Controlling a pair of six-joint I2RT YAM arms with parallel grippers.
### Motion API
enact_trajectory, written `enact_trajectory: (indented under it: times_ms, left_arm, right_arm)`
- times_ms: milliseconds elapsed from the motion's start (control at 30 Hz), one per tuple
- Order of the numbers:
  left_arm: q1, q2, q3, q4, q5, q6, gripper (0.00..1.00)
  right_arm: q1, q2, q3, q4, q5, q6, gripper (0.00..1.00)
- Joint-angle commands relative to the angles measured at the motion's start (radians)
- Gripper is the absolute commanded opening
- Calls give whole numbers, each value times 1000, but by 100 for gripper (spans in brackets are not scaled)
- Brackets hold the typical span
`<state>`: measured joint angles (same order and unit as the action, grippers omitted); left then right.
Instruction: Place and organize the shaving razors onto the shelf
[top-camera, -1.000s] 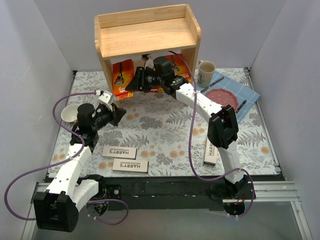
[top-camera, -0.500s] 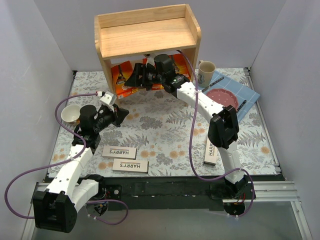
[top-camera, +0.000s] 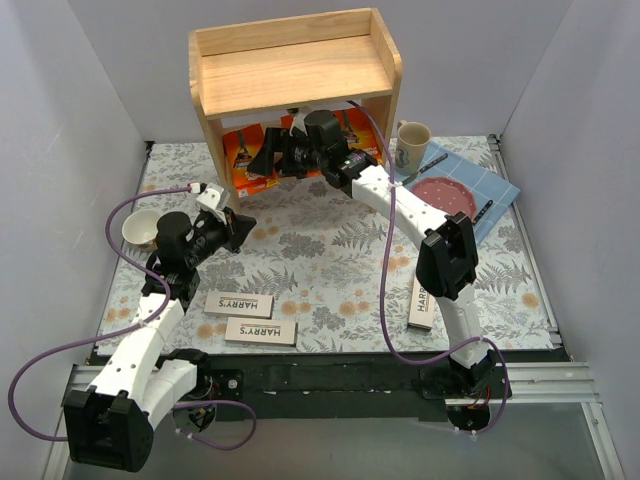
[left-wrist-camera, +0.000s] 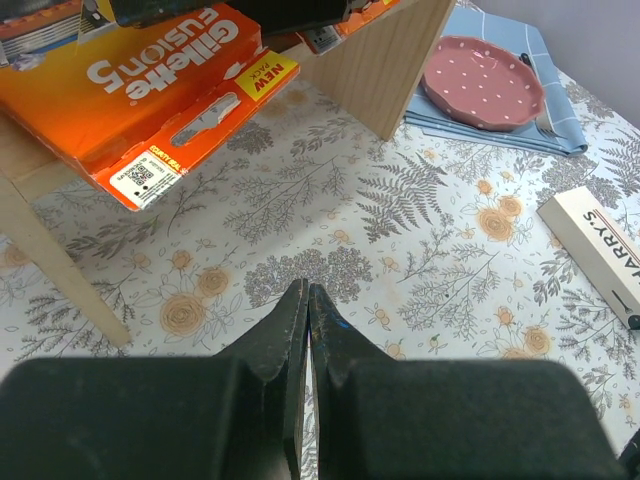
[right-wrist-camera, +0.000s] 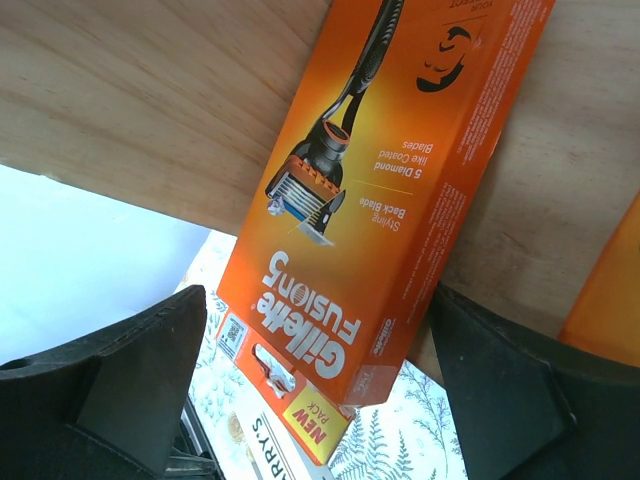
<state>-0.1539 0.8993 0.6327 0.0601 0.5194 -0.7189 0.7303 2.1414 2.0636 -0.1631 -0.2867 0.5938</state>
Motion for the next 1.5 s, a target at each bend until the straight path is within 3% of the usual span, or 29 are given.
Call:
enact_trajectory:
  times_ms: [0,567,1467]
  left_arm:
    - [-4,-26,4,0,-28,-1,0]
    - [-3,-45,42,-55,-45,-1,0]
    - [-4,-80,27,-23,-81,-8,0]
  right_arm:
    - [24,-81,1,46,17,-55,98]
    - [63,25,101,62,127,-130,98]
    - [147,-41,113,42,529,-479,98]
